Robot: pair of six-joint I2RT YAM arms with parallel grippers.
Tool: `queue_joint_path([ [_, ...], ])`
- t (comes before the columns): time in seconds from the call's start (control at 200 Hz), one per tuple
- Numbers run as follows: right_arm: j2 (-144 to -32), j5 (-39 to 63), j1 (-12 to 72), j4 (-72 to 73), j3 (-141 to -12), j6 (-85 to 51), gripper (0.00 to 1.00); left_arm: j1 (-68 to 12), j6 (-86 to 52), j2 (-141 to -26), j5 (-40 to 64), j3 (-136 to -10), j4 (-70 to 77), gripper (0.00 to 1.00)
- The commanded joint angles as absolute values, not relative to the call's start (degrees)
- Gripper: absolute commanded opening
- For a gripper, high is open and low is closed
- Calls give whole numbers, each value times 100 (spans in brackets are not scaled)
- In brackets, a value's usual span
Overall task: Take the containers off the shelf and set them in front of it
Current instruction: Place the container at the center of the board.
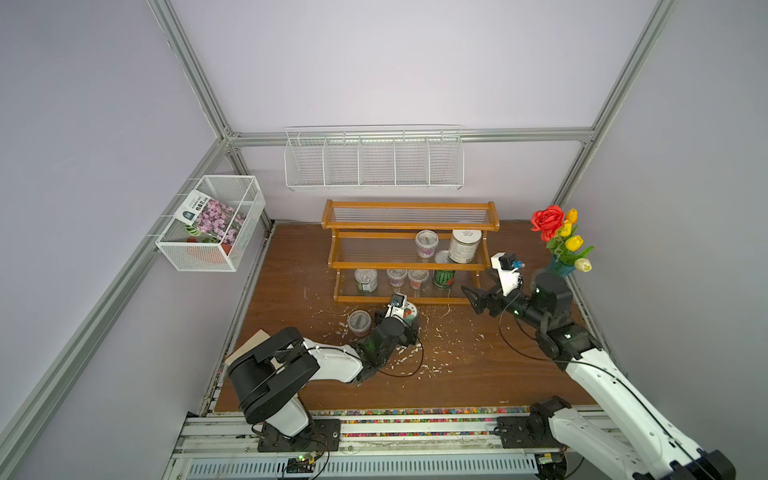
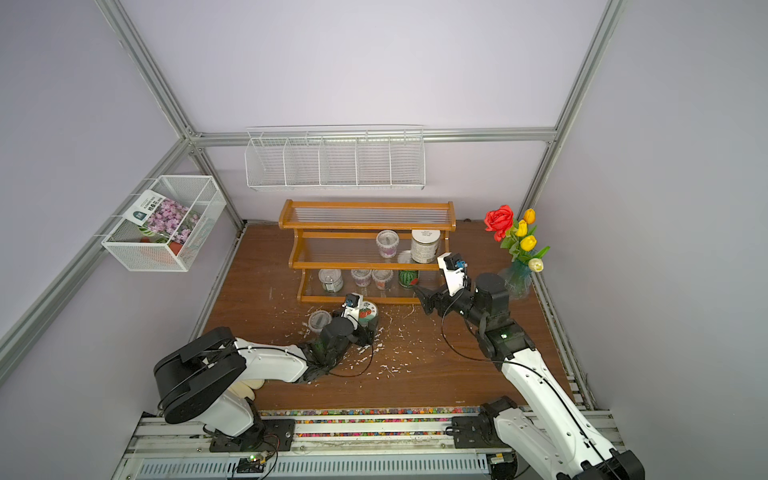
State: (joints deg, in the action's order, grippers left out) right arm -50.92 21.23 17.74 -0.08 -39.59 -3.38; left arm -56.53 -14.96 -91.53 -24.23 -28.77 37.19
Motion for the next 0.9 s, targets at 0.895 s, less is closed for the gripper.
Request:
queue_joint_path([
  [0.895, -5331, 2092, 1821, 322, -4032, -546, 97, -4766, -745, -6978, -901, -4064, 1367, 99],
])
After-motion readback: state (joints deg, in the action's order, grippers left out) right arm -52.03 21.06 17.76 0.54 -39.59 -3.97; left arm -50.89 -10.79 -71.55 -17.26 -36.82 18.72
